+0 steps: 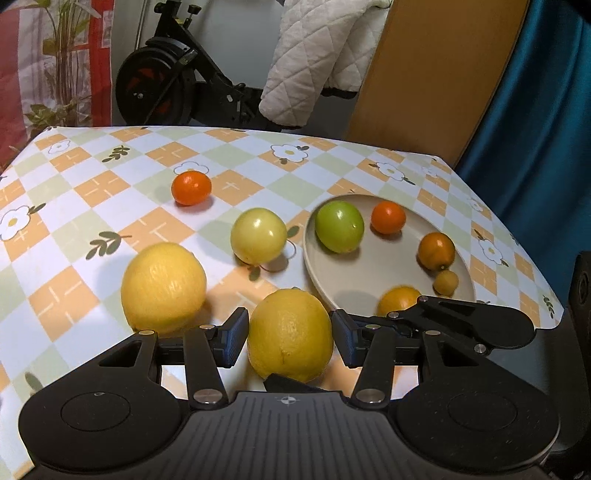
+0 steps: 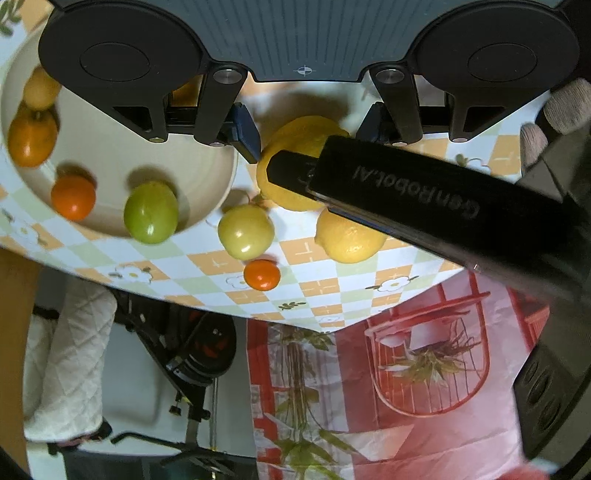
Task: Organize fruits
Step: 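Close the left gripper on the large lemon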
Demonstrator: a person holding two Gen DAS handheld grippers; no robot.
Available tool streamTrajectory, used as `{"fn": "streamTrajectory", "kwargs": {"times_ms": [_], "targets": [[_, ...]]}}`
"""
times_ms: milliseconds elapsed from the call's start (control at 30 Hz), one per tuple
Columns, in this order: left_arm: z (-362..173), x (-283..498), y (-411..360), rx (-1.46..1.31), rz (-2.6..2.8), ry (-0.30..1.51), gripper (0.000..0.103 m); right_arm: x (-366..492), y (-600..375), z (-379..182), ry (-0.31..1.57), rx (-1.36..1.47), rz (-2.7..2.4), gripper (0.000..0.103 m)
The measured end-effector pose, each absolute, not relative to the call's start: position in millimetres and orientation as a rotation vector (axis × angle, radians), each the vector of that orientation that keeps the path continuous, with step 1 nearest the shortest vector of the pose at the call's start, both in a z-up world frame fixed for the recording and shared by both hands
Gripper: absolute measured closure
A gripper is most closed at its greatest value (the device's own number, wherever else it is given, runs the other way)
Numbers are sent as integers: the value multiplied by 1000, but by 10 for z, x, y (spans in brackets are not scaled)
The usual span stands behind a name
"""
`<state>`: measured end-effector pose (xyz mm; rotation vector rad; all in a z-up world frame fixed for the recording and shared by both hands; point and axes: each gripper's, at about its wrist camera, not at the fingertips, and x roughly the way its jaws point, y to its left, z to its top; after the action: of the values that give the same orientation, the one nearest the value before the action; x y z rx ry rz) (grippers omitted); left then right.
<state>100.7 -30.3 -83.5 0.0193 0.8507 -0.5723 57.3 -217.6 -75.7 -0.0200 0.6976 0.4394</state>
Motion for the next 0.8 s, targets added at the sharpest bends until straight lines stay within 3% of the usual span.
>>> {"fn": "streamTrajectory", "kwargs": {"times_ms": [800], "targets": [[-849, 753, -255, -10, -513, 828, 51, 439, -2211, -794, 700, 10, 461, 49]]}}
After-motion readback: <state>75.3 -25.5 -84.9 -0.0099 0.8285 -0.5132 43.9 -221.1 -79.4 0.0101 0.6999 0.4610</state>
